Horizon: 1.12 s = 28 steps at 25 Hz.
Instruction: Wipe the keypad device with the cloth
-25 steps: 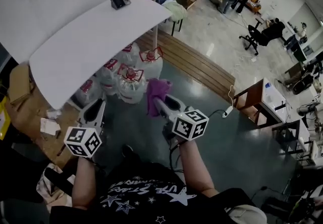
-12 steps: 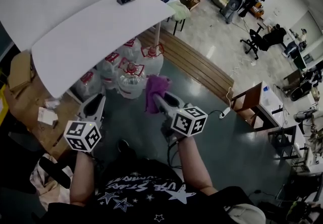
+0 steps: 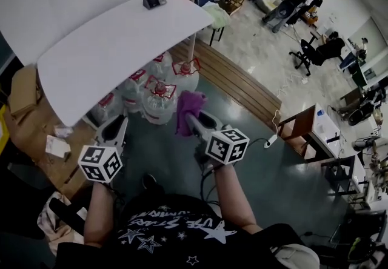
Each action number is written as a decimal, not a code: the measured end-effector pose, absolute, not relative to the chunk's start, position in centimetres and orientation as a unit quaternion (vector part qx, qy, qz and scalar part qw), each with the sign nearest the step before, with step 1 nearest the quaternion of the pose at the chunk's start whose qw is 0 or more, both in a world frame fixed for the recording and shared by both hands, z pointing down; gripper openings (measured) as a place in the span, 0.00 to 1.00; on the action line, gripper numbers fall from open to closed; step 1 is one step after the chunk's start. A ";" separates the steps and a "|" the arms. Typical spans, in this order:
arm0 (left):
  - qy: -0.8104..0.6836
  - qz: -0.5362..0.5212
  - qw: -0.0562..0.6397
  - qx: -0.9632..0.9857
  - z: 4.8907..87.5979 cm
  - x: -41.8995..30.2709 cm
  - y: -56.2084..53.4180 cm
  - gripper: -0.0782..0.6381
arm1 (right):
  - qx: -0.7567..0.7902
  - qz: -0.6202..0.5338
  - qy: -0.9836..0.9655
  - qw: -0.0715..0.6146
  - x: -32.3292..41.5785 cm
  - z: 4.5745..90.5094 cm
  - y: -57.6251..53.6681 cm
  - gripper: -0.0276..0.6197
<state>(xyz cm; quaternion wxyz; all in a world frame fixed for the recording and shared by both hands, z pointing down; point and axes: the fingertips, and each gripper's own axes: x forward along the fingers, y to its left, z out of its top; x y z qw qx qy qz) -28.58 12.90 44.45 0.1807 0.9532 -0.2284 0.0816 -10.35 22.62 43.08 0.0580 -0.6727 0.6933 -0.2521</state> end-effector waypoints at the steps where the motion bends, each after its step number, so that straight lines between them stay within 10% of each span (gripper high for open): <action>1: -0.226 0.081 0.180 0.954 44.4 -28.3 12.2 0.19 | -0.675 -0.250 0.691 0.058 -9.9 42.9 22.0 0.19; 28: -0.255 0.108 0.185 0.943 46.1 -16.5 3.9 0.19 | -0.651 -0.270 0.707 0.054 3.4 44.7 12.2 0.19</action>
